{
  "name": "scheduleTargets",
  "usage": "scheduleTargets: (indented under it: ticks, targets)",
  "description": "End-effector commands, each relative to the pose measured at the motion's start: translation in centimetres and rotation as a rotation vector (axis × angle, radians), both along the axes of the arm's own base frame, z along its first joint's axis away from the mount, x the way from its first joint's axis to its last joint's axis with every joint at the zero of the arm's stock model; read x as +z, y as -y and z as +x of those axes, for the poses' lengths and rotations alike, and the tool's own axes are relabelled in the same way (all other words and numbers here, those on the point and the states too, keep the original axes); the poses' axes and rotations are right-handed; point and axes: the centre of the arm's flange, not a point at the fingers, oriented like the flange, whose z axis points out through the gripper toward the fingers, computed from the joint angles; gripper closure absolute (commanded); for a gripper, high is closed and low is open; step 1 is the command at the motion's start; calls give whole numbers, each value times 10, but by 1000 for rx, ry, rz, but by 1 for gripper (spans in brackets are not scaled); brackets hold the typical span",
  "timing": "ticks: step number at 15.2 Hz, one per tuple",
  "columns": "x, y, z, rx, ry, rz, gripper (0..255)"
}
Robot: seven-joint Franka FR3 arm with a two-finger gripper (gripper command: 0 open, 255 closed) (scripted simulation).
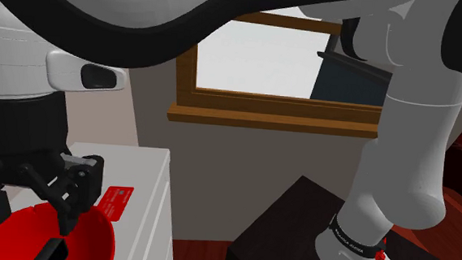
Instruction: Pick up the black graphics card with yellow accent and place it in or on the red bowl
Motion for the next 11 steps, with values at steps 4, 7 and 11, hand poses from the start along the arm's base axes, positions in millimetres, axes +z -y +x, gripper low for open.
scheduleTargets:
  ticks: [4,7,11]
  targets:
    - [0,0,0,0,0,0,0]
    - [39,7,0,0,0,0,0]
    - [49,8,0,0,0,0,0]
